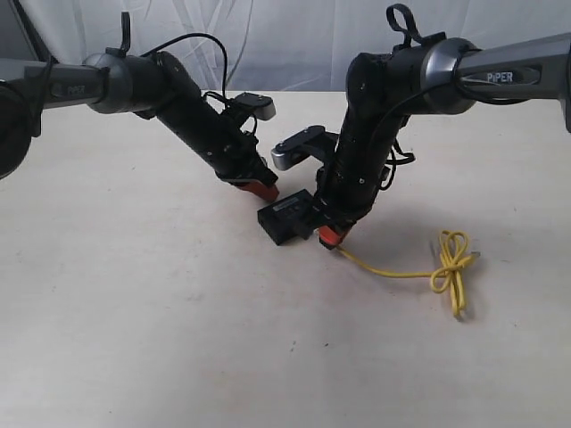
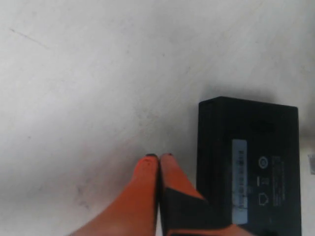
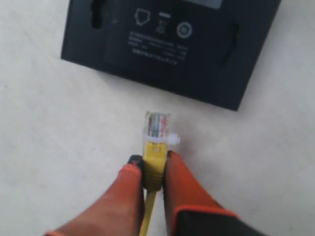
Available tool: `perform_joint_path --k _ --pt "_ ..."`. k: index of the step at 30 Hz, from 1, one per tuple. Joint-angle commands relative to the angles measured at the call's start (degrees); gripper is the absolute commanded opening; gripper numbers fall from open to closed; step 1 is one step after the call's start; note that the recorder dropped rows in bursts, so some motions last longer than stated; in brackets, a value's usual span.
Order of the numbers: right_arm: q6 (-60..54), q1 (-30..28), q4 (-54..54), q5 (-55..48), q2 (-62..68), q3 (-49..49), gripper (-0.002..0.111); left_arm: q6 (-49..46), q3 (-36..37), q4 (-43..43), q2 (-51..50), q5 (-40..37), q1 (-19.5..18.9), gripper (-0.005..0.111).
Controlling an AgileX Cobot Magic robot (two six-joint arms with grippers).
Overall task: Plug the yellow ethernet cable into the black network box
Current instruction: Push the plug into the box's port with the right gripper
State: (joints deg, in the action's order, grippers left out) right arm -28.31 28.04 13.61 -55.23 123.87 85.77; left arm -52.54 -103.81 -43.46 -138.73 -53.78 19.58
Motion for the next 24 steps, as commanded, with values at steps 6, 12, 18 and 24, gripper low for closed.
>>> perform_joint_path --k 6,12,18,24 --pt "0.01 -0.01 -1.58 2.6 0.81 0.28 -0.001 -0.29 -0.28 -2.36 0.09 -1.27 -0.02 0.0" --pt "0.01 -0.01 -1.96 2.84 1.02 0.28 -0.001 -0.29 -0.28 -3.73 0.09 -1.5 -0.02 0.0" --pt "0.01 -0.01 -1.96 3.58 1.02 0.28 -0.001 -0.4 -0.28 -3.85 0.09 -2.57 -0.02 0.0" --pt "0.01 -0.01 -1.96 4.82 1.05 0.28 -0.001 -3.07 -0.28 -3.99 0.09 -4.6 0.09 0.0"
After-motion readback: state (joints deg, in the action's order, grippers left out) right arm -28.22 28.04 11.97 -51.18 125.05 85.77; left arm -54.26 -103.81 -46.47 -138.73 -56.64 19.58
